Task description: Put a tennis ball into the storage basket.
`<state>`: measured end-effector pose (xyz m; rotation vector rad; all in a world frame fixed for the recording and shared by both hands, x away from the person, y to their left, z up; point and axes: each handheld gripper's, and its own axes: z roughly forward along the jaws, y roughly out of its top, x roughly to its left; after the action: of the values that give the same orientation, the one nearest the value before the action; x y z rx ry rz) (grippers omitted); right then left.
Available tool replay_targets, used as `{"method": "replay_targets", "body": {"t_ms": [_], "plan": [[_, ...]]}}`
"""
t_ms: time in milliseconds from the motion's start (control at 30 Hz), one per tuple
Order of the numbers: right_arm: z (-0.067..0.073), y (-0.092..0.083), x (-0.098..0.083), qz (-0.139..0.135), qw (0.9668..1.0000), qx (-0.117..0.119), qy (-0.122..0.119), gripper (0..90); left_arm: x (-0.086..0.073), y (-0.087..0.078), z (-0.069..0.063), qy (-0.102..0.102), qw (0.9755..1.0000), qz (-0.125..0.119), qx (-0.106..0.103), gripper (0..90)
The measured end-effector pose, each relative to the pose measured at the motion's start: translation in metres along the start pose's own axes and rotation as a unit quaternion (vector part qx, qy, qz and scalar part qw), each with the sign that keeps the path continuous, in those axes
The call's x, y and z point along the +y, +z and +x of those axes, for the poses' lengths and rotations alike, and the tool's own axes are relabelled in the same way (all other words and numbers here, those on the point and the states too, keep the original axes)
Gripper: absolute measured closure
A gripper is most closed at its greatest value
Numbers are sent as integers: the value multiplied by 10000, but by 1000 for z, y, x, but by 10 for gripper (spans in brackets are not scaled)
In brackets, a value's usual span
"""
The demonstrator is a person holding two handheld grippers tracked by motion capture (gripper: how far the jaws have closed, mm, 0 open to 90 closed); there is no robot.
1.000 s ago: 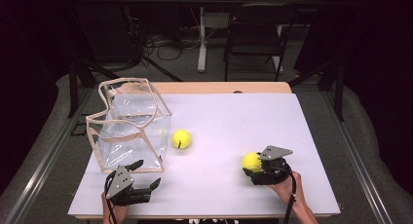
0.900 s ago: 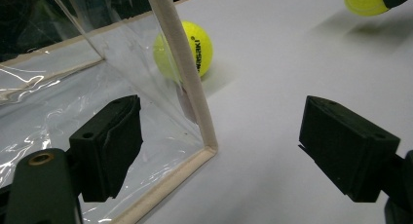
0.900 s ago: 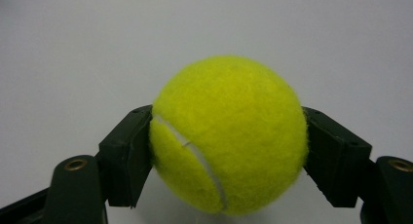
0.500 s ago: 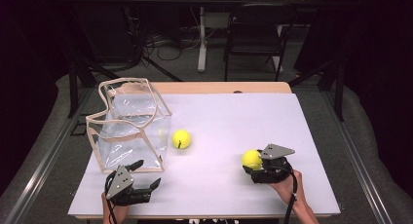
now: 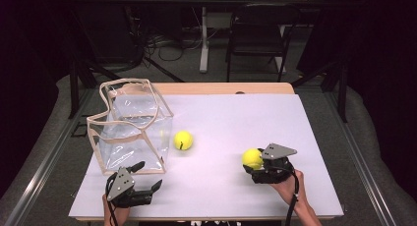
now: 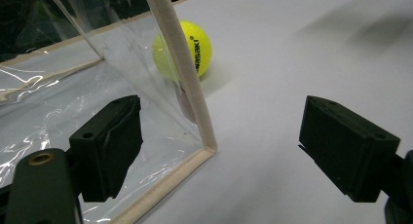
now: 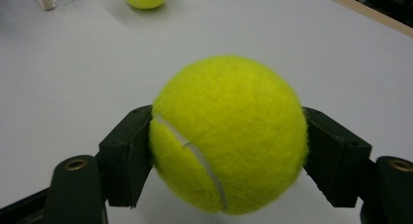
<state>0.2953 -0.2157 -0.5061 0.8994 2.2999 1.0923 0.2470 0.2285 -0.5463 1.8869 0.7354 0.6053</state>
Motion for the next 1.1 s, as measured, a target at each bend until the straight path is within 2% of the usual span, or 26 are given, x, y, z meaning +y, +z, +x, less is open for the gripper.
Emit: {"method": "replay_targets", "body": {"t_ms": [767,1100], "plan": [[0,0,22,-220,9997,-14,-117,260,0,1,-1,-7,10000,9,14,159],[-1,1,34,-265,9993,-49,-252,260,0,0,-1,-13,10000,5,17,159]]}}
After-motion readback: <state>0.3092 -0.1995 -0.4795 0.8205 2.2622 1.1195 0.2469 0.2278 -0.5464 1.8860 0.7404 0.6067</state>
